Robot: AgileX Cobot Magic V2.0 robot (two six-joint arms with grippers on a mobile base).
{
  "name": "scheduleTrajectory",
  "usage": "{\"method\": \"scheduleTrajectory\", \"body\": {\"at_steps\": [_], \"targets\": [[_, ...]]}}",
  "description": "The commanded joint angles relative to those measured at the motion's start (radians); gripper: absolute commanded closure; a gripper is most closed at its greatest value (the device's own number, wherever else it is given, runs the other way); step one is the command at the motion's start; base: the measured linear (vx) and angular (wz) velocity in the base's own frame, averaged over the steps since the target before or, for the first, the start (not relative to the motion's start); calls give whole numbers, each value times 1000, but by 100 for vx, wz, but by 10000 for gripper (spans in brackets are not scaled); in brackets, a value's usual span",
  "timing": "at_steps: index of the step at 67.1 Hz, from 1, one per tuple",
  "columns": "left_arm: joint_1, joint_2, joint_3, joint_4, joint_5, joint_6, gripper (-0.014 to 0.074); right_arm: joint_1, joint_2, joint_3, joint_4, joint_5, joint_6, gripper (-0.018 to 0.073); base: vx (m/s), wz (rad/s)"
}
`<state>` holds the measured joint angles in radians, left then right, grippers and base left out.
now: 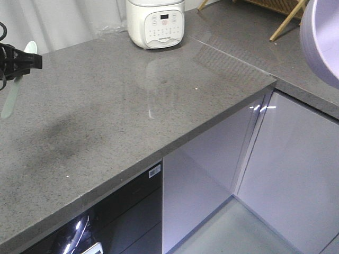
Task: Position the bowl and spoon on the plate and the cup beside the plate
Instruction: 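Turn the base toward the adjacent counter carrying spoon and bowl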
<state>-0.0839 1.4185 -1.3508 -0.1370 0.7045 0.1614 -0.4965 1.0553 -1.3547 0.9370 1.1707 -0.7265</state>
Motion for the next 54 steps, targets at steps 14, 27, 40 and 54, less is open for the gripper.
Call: {"method": "scheduleTrajectory", "body": {"at_steps": [14, 27, 40, 54], "targets": [[-1, -34, -26, -14, -55, -9, 603, -2, -14, -32, 60, -44, -8, 564, -2, -18], [-1, -34, -26, -14, -55, -9, 603, -2, -14, -32, 60, -44, -8, 564, -2, -21], [-1, -34, -26, -14, -55, -9, 603, -2, -14, -32, 60, -44, -8, 564, -1, -24], [-1, -34, -26, -14, -55, -9, 603, -2, -14, -32, 60, -44, -8, 564, 0, -28]]}}
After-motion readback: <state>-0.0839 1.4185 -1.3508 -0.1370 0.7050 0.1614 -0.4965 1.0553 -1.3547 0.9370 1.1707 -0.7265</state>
